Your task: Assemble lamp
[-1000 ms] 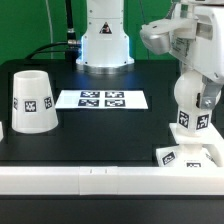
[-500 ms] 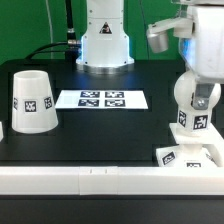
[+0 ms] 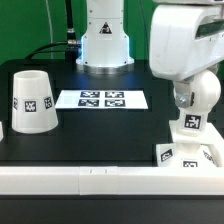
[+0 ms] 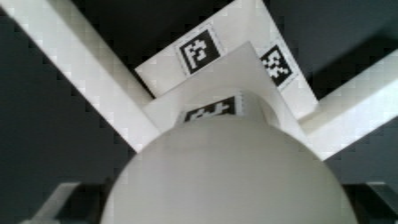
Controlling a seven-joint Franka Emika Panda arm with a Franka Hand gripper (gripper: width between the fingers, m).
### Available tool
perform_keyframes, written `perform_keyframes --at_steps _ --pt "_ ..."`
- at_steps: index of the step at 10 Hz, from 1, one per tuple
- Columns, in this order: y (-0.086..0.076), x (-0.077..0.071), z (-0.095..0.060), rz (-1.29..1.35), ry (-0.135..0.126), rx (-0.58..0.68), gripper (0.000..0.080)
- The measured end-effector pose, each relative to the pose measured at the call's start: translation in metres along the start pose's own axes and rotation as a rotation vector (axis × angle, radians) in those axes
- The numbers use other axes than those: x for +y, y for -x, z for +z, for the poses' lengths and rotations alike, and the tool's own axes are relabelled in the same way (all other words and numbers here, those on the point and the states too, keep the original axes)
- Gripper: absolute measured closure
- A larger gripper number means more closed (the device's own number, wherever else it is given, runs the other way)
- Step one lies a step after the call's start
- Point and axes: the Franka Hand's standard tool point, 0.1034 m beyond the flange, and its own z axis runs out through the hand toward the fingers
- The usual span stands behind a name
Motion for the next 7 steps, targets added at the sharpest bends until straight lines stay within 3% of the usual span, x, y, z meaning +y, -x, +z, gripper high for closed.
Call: perform_keyframes --at_steps 4,7 --pt "0.001 0.003 -0.004 0.233 0.004 0.004 0.0222" --pt "0.007 0.012 -0.006 0.583 0.001 0.008 0.0222"
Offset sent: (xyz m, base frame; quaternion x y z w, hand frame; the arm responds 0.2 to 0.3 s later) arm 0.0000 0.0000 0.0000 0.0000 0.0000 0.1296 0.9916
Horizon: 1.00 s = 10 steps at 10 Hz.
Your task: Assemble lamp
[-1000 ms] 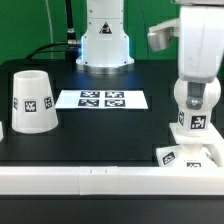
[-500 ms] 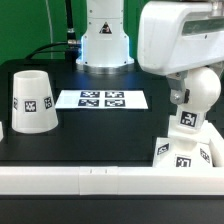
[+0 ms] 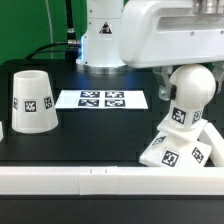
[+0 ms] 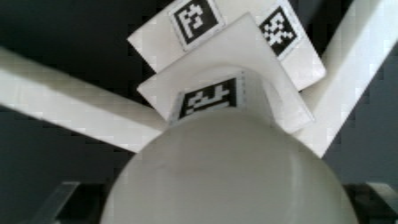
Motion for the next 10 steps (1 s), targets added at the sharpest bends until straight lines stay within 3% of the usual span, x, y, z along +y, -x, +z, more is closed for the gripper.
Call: perform_keyframes --at_steps 4,5,8,10 --pt "-0.003 0.004 0.000 0.124 0.003 0.022 0.0222" --pt "-0.002 0.003 -0.002 0.116 0.003 0.022 0.0131" --pt "0.021 0.007 -0.032 0.067 0.003 0.023 0.0101" --pt "0.034 0.026 -0.054 0.026 0.001 0.026 0.0101"
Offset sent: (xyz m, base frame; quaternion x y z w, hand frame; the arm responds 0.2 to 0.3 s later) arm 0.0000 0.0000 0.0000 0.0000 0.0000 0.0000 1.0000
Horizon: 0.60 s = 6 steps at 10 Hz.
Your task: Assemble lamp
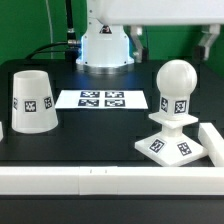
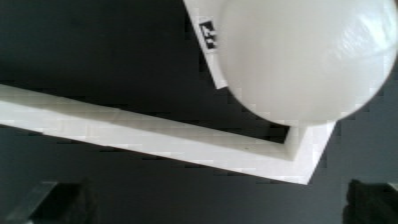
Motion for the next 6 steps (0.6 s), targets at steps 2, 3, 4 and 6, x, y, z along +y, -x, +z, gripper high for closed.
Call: perform_keyframes --at_steps 2,3,4,6 --pt "0.0021 0.0061 -0.0027 0.006 0.003 0.004 0.0101" --pt "0.0023 0.0041 -0.0009 0.001 0.003 0.001 0.0101" --pt "0.0024 0.0046 -0.0010 0.002 0.003 0.001 0.0101" --pt "0.0036 0.0056 -0.0014 0.003 0.003 0.001 0.0101"
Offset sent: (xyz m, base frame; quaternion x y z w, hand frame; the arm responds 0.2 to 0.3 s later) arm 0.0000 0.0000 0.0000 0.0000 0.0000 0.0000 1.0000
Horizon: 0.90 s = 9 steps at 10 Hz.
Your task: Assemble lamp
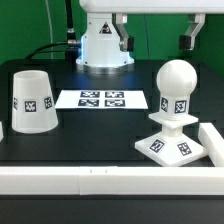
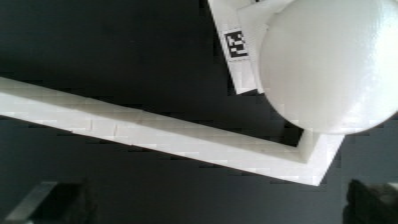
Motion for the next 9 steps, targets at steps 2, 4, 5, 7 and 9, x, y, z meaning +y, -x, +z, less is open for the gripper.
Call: perform_keyframes --at_steps 2,4,5,7,9 --pt "0.041 0.026 -0.007 0.002 -0.013 -0.023 0.0101" --pt "0.083 0.066 -0.004 -0.008 -0.037 -0.051 0.0101" --pt "0.082 0.066 -0.004 0.011 -0.033 -0.051 0.0101" --pt "0.081 0.063 -0.004 0.003 -0.034 -0.052 0.0101" --pt "0.086 0.064 -0.003 0.013 -0.041 -0.056 0.0101"
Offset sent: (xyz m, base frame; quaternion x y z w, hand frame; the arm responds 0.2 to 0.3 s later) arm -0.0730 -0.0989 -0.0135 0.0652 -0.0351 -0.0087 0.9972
